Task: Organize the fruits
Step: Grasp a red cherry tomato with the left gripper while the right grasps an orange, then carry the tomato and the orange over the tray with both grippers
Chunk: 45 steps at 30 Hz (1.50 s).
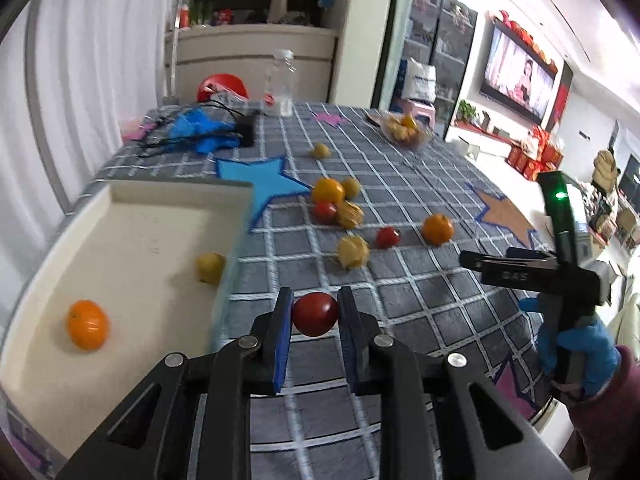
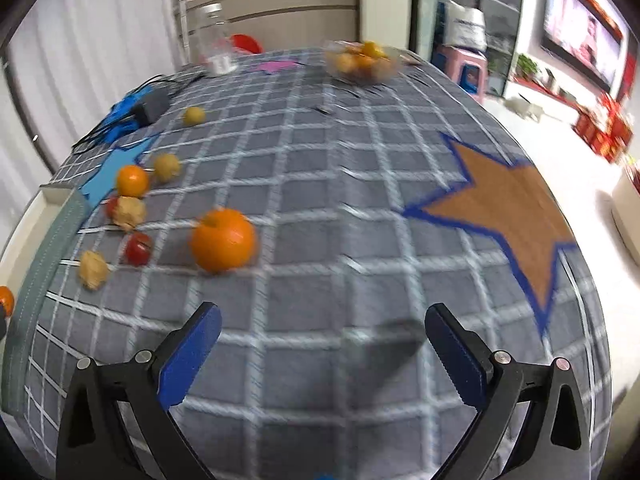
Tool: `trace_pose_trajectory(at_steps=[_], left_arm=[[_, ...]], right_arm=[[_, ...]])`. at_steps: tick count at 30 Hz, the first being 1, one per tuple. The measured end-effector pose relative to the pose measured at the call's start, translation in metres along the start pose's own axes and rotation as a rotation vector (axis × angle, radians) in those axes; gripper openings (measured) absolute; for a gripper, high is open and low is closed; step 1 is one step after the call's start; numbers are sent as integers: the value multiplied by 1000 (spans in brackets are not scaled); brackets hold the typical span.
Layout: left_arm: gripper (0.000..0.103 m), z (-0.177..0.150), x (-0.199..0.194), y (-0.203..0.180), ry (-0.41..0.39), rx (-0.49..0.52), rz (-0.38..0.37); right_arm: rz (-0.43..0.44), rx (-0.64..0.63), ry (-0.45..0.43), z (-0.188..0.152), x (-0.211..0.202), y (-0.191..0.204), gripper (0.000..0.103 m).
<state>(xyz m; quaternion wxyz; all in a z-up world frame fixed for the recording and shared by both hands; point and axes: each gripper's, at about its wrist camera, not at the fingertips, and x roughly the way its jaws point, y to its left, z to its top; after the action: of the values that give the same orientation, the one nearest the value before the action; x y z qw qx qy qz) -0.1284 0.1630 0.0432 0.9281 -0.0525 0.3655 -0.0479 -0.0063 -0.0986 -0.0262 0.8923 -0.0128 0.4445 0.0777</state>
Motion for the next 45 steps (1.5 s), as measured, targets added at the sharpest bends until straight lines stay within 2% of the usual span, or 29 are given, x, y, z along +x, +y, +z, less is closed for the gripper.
trace_pose_trajectory(at_steps=[4,6,7,8,9,10,11,13,17,21,27,34,40,45], left_arm=[[25,2,-15,22,-41,-26,53],[25,1,-18,35,-46,-45,83],[25,0,-19,44,-44,-64,89],[25,-1,-19,49,-42,-75,92],[25,-2,-19,54,-39,-85,96],[24,-4,-19,61,-36,-98,102],[24,-6,-19,65,-35,-107,104],[25,-9,-18,74,-31,-126,107],[24,-12,-17,87,-32,-147,115],[24,-13,-16,96,-33,-164,123],[24,-15,-16,114,-35,-192,151],[24,-19,-21,134,-39,-220,197],[24,-24,-18,144,-29,-225,235],[25,-24,-18,143,-33,-211,251]], right_arm=[[-34,-88,-40,18,6,30,102],[-44,-108,-39,21,11,38,86],[-39,-114,-24,23,17,41,73],[-28,-110,-6,24,22,42,66],[-13,-95,-11,24,24,42,66],[-19,-80,-22,24,24,40,57],[-22,-75,-31,24,22,40,38],[-30,-55,-37,24,18,37,38],[27,7,-63,28,2,30,38],[94,-4,-75,31,-14,44,38],[227,-61,-70,31,-30,95,38],[378,-190,-41,28,-43,177,38],[435,-304,-5,19,-41,237,38],[442,-353,24,8,-33,261,38]])
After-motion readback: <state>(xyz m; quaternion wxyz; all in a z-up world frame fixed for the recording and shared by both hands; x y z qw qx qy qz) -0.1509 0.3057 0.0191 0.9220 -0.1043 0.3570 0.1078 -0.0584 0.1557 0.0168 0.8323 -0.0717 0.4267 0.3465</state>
